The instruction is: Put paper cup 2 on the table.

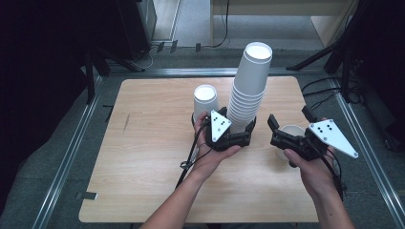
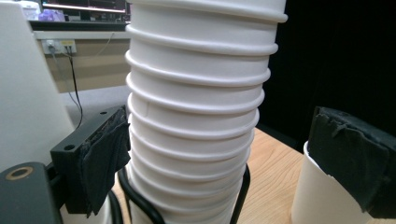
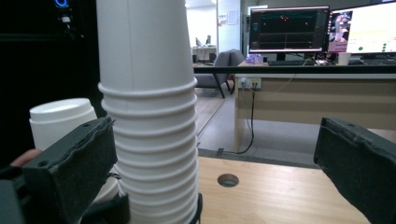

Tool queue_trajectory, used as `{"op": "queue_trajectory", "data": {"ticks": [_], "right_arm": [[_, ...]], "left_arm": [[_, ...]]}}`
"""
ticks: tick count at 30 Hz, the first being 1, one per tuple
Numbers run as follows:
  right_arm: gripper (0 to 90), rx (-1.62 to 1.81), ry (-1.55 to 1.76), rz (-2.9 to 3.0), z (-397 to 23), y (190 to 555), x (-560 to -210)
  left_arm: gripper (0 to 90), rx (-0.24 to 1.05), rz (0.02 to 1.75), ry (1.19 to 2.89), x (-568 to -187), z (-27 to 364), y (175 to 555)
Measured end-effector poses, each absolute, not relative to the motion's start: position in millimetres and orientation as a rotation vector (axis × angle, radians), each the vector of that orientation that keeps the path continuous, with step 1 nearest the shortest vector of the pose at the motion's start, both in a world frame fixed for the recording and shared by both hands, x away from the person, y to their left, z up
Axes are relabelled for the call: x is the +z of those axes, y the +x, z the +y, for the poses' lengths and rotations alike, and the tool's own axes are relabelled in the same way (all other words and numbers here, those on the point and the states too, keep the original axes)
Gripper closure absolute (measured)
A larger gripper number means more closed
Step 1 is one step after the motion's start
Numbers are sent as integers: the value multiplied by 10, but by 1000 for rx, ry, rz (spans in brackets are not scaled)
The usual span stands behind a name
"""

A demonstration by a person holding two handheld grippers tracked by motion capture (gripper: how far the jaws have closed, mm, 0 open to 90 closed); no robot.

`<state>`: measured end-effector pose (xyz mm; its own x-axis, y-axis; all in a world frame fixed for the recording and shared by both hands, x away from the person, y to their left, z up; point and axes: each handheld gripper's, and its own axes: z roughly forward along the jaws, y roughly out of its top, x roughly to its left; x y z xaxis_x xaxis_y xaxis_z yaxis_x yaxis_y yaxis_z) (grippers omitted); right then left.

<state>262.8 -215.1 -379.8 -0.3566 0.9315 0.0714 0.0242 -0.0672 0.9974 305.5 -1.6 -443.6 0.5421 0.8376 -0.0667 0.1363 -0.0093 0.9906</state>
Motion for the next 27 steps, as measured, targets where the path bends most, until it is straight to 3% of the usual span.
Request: {"op": "queue_trajectory", "data": {"ticks": [27], "right_arm": [[0,1576,1055,1563,-1778,3149,-3483]], "left_arm": [[67,880,1001,1460,-4443,-330,3261]]}}
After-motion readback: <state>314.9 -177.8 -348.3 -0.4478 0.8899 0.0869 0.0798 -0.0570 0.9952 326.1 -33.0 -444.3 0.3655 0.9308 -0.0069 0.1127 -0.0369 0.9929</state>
